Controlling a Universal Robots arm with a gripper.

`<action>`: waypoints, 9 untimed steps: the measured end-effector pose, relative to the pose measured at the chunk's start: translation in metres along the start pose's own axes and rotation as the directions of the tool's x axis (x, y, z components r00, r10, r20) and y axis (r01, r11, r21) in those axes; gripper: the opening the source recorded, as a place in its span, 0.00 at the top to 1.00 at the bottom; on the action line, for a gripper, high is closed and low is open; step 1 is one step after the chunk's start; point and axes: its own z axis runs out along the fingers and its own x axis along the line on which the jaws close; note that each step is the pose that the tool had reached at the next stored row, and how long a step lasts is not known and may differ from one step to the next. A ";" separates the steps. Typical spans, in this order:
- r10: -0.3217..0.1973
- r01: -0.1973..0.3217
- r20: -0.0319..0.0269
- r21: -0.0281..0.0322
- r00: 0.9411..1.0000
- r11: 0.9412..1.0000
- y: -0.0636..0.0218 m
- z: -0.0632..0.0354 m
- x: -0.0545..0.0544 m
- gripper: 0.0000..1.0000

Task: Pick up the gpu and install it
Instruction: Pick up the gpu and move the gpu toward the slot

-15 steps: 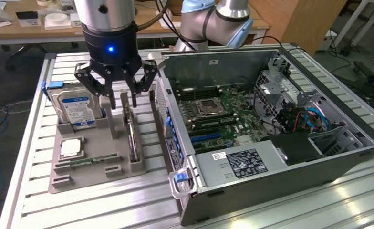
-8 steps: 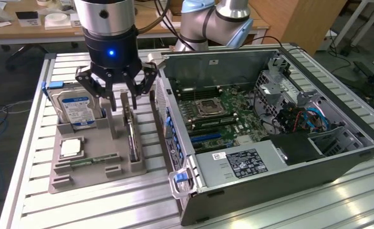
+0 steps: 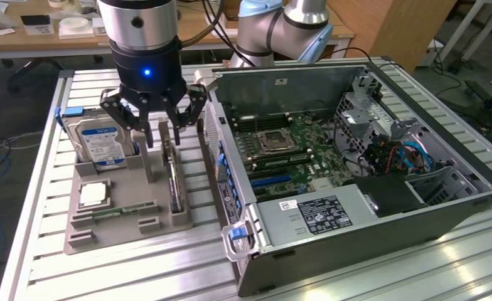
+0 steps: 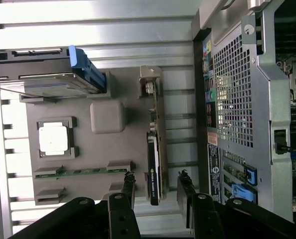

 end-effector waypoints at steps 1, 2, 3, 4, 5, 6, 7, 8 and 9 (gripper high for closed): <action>0.000 0.000 0.000 0.000 1.000 1.000 0.0000 0.0000 0.000 0.53; 0.000 0.000 0.000 0.000 1.000 1.000 0.0000 0.0001 0.000 0.53; 0.000 0.000 0.000 0.000 1.000 1.000 0.0000 0.0004 0.000 0.53; 0.000 0.000 0.000 0.000 1.000 1.000 0.0000 0.0014 0.000 0.53; 0.000 0.000 0.000 0.000 1.000 1.000 -0.0001 0.0024 0.000 0.53; 0.000 0.000 0.000 0.000 1.000 1.000 -0.0002 0.0038 0.000 0.53; 0.000 0.000 0.000 0.000 1.000 1.000 -0.0002 0.0055 0.000 0.53; 0.000 0.000 0.000 0.000 1.000 1.000 -0.0003 0.0073 0.000 0.53; 0.000 0.000 0.000 0.000 1.000 1.000 -0.0004 0.0086 0.000 0.53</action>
